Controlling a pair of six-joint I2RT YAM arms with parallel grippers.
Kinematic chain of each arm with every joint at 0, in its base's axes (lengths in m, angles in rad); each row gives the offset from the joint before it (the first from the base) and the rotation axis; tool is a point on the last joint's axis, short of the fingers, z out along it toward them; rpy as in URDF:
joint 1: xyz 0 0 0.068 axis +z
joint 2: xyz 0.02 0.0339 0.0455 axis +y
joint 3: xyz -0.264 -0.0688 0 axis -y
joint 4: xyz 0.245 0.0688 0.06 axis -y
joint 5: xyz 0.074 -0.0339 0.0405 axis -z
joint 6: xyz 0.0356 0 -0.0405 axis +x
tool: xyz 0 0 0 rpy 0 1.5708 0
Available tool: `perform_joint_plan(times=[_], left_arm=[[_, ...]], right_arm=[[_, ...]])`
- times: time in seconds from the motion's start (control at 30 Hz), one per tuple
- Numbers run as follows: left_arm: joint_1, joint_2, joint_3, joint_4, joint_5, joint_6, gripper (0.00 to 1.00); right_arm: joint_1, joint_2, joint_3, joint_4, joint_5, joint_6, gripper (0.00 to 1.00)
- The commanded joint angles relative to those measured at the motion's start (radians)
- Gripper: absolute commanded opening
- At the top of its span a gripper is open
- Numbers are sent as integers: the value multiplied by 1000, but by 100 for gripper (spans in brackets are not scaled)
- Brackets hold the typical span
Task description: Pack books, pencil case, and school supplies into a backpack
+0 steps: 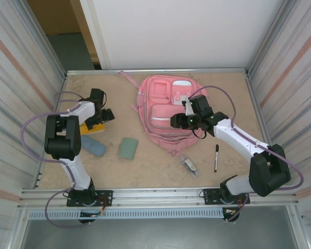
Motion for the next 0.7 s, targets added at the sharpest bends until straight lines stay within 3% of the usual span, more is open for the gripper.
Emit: perform_joint_plan(times=[0.0,0.17,0.4,0.5,0.67], left_arm=[[-89,37,-2,-20,126,-74,95],[-186,51,-60,52,250,-211,95],[-327,-42,-141,63,211,-316,95],[-388,-78,-151,32,195,-342,94],[-441,-150,-183,-11,219,-369,94]], right_arm=[[5,-1,8,-14,6,-23,53],[5,22,10,-8,5,-16,53],[5,29,27,-22,10,-42,53],[5,44,38,18,-47,-67,52],[69,167,153,29,-102,-91,48]])
